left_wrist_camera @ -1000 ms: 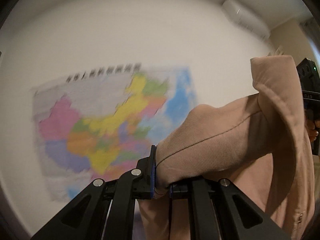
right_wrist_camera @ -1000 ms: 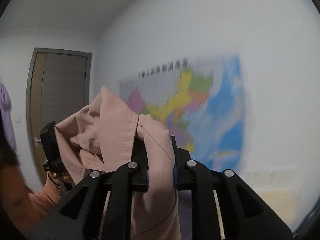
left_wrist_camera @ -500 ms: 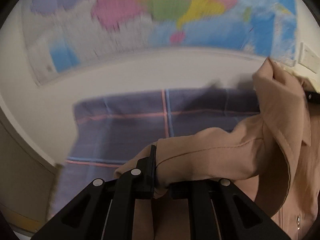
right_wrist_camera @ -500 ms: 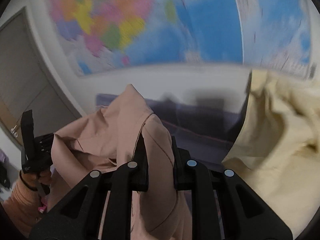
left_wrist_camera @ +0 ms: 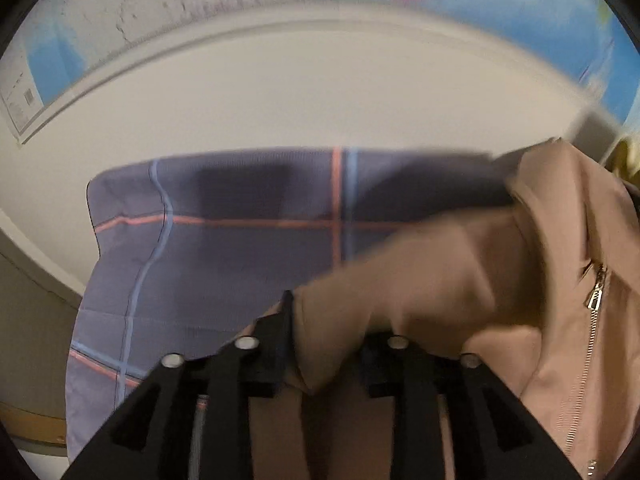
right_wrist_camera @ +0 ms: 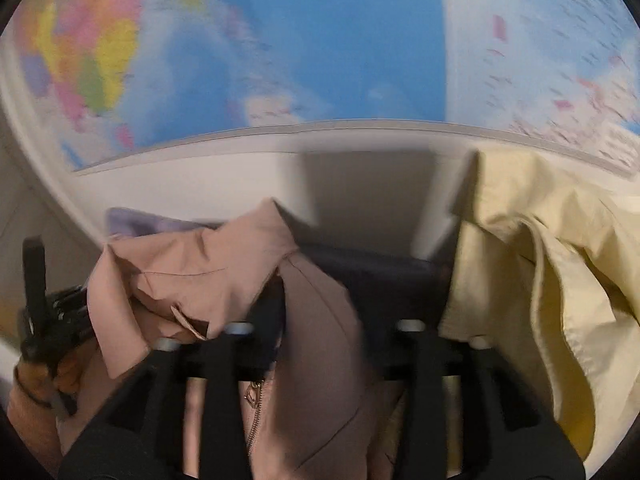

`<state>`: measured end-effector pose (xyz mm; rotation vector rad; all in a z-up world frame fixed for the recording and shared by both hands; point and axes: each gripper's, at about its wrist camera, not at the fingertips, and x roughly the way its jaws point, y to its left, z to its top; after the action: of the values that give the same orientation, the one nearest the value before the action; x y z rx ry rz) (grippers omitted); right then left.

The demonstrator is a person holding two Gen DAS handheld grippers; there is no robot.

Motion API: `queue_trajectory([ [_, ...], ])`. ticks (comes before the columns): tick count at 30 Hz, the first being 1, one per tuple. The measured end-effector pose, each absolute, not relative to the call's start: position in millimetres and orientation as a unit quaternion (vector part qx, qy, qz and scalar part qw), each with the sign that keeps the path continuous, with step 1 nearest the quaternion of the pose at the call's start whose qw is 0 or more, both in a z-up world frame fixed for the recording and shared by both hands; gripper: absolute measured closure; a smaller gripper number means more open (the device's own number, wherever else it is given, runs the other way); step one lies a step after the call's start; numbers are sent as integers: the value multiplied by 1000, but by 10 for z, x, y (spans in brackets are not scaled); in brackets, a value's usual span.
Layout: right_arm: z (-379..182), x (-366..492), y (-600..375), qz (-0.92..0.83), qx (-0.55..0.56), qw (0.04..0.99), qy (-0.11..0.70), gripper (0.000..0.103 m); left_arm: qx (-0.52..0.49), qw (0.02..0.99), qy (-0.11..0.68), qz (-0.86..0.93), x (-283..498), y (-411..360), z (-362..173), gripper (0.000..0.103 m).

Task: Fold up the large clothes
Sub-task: 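Lift the pink jacket off the pile with both tools, shaking it out, then lay the pink jacket flat on the bed and open both tools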

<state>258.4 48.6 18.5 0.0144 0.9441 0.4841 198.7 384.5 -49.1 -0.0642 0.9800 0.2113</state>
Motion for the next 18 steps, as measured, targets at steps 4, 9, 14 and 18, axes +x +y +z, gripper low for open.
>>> queue_trajectory([
  [4,467,2321,368,270,9,872,408,32,-62,887,447,92,1810,3979,-420,62],
  [9,625,1598,66,297,-77,859,409,27,-33,912,406,47,1373,3916,-142,52],
  [14,53,896,-429,270,-122,818,492,29,1,919,393,7,1058,3679,-67,48],
  [18,-416,655,-742,242,-107,796,545,40,25,919,392,-25,924,3387,-83,45],
])
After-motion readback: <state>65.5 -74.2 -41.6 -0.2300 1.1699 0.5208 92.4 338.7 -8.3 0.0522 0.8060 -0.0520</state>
